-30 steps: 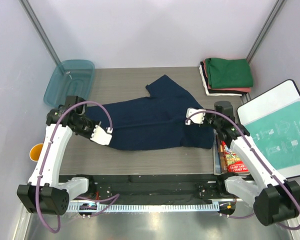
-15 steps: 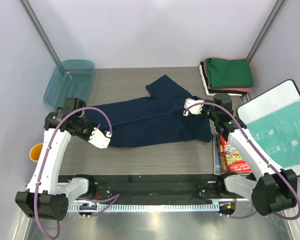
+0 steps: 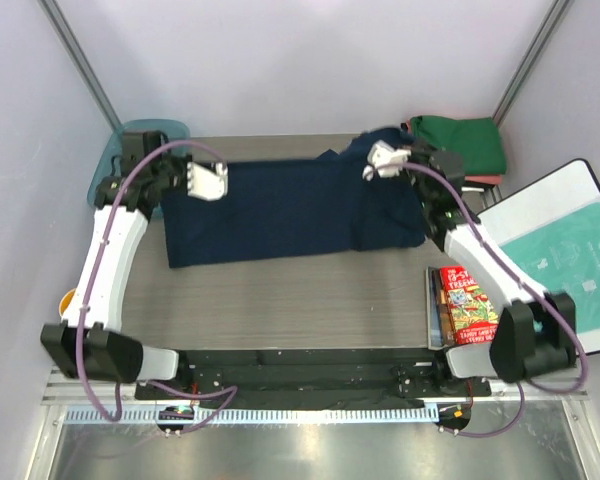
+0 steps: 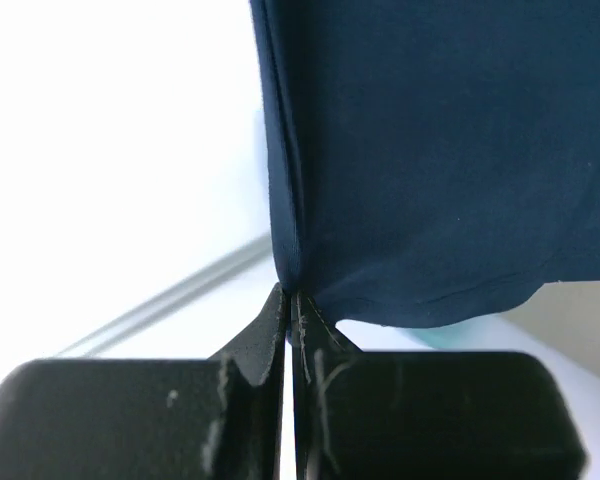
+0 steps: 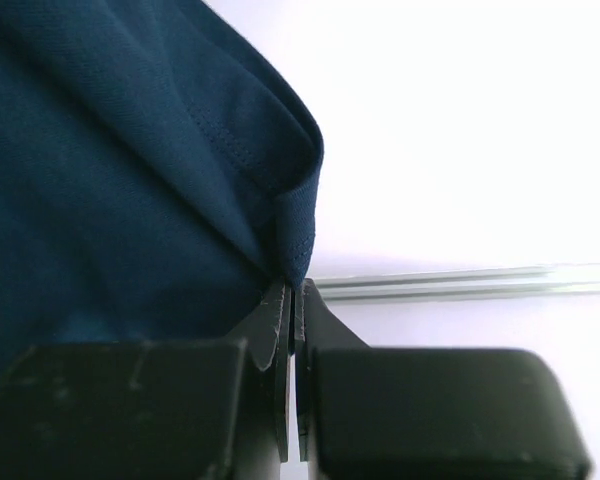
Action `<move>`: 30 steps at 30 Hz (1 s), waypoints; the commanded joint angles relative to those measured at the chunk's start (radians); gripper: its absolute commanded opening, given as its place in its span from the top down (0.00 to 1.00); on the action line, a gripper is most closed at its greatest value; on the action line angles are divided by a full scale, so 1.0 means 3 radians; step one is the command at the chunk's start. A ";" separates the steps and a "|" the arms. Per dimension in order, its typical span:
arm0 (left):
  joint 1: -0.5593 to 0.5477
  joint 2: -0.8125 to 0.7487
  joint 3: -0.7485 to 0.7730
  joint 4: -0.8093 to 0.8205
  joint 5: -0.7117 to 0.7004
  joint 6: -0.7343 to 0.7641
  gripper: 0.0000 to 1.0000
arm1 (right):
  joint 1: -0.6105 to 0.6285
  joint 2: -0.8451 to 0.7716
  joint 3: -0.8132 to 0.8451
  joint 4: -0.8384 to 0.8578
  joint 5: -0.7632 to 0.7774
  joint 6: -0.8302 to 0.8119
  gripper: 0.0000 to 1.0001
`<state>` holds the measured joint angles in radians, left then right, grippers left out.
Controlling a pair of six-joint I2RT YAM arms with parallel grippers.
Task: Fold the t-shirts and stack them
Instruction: Flatten the tshirt out
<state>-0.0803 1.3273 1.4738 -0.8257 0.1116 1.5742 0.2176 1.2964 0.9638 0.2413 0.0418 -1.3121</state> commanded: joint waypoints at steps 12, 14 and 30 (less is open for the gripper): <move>-0.0039 0.0291 0.1014 0.0843 -0.0173 -0.0445 1.00 | -0.0127 -0.0213 0.1328 -0.0475 0.0184 0.0201 0.99; -0.0039 -0.0111 0.0734 0.0662 -0.0045 -0.0563 1.00 | -0.0122 -0.0470 0.1272 -0.1066 0.0086 0.0186 0.99; -0.0039 -0.1209 0.0686 0.0871 0.0241 -0.1044 1.00 | -0.0122 -0.1065 0.2161 -0.1561 -0.0252 0.0201 0.99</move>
<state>-0.1032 0.8860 1.6096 -0.5880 0.2188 1.2732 0.1959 0.9142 1.5501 -0.2352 -0.0399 -1.2510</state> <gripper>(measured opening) 0.005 0.032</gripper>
